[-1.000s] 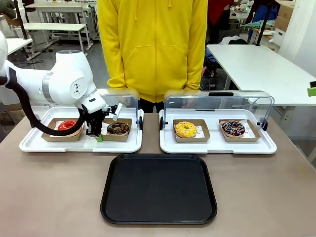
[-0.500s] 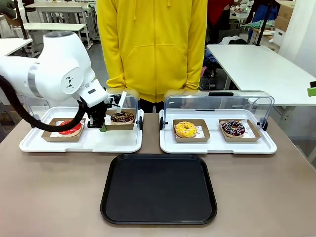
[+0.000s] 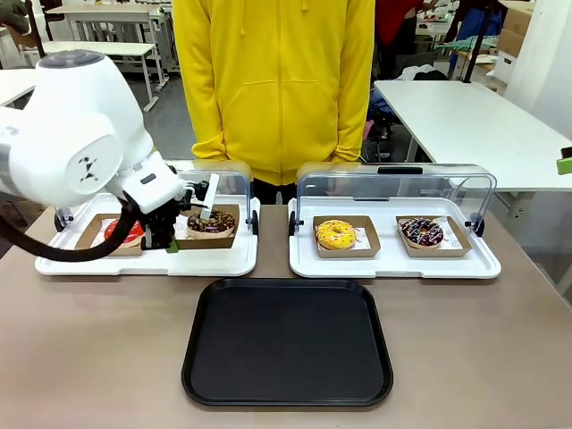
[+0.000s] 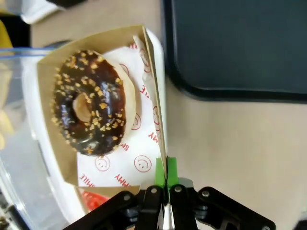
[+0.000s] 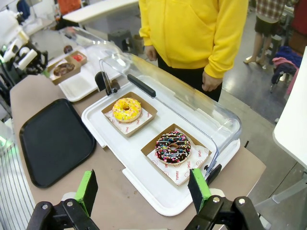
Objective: Move the second donut from the left to the tray.
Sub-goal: Pick up the Paper togo box containing the Donut indicated by the person and place it on the Handle tray.
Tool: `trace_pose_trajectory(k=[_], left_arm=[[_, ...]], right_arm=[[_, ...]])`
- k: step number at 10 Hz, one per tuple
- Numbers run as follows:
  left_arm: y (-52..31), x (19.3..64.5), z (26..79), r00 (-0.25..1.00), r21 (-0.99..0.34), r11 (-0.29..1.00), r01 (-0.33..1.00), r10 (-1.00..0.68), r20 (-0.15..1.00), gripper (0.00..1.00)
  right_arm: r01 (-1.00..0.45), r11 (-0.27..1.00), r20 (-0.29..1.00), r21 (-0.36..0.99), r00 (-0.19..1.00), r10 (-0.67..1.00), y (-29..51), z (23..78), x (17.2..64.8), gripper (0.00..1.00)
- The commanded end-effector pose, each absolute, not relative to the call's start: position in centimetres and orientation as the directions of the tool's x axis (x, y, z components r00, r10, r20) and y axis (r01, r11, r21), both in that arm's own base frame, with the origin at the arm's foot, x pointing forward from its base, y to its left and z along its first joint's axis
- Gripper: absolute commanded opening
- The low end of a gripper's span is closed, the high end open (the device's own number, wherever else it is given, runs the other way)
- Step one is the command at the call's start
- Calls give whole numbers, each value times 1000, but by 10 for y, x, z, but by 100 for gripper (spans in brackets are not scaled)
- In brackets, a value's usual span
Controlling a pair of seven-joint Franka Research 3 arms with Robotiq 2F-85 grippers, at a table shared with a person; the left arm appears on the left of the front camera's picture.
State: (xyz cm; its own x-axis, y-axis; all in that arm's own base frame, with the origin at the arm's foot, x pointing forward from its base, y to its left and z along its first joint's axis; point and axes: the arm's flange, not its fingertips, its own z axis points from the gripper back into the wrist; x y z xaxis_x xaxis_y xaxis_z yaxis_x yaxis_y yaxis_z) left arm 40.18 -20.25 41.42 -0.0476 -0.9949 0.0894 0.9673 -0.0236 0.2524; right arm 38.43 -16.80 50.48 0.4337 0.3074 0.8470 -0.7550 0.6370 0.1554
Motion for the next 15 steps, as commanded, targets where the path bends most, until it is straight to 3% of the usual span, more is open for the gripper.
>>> trace_pose_trajectory(k=[1, 7, 15], left_arm=[[-212, 363, 414, -2, 293, 26, 956, -996, 93, 2], [-277, 300, 390, -19, 296, 35, 955, -984, 180, 2], [-343, 268, 345, -89, 230, -52, 972, -984, 152, 2]], right_arm=[[-766, 629, 866, 134, 399, 302, -168, 505, 387, 100], [-766, 629, 866, 134, 399, 302, -168, 505, 387, 100], [-766, 629, 866, 134, 399, 302, -168, 505, 387, 100]])
